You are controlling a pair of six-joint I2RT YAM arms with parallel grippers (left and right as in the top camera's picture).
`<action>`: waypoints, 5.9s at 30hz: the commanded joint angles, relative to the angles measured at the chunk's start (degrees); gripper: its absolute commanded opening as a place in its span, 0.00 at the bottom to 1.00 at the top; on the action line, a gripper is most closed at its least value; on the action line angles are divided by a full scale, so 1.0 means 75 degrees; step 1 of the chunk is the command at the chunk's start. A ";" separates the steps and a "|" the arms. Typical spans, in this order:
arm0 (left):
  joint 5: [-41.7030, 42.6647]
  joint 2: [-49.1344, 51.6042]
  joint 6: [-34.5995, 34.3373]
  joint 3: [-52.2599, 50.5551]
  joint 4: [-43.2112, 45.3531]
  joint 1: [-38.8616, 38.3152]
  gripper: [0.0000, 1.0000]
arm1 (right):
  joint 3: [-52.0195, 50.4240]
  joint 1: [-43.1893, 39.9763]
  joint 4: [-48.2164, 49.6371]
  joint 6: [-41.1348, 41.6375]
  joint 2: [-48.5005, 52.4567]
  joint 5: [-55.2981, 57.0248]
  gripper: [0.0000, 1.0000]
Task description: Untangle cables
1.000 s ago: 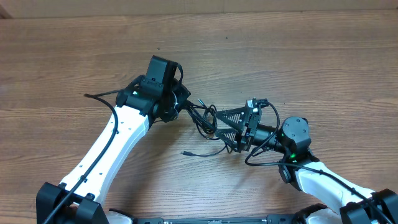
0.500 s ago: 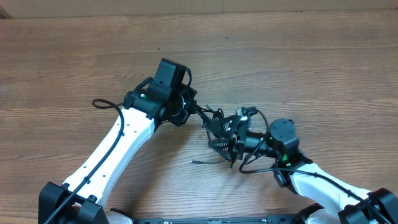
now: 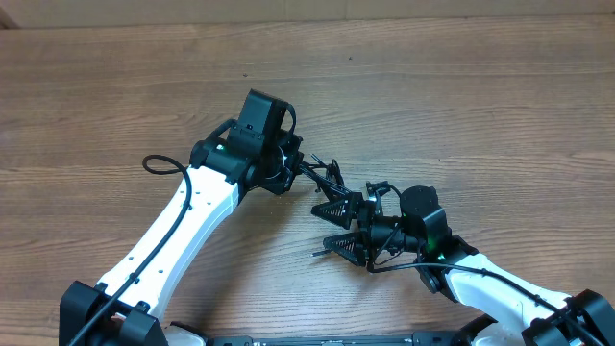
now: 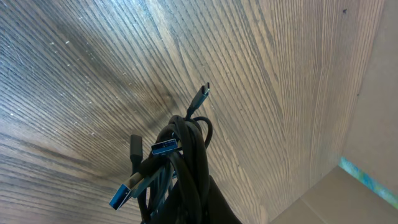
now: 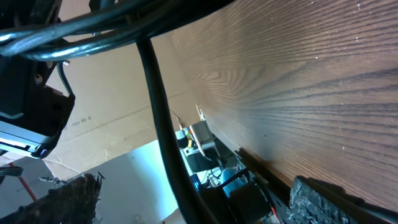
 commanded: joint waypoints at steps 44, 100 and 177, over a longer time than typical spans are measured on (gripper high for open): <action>0.1550 -0.0443 1.2094 0.0717 -0.1577 0.0938 0.04 | 0.0023 0.0050 0.1399 -0.1757 -0.0032 0.1638 0.79; 0.3841 -0.0737 1.3172 0.0822 -0.2667 0.0903 0.04 | 0.0023 0.0079 0.1311 -0.9340 -0.0032 0.0154 0.27; 0.4849 -0.0743 1.3615 0.0918 -0.1996 0.0912 0.04 | 0.0023 0.0064 0.1233 -0.4727 -0.0032 0.0627 0.68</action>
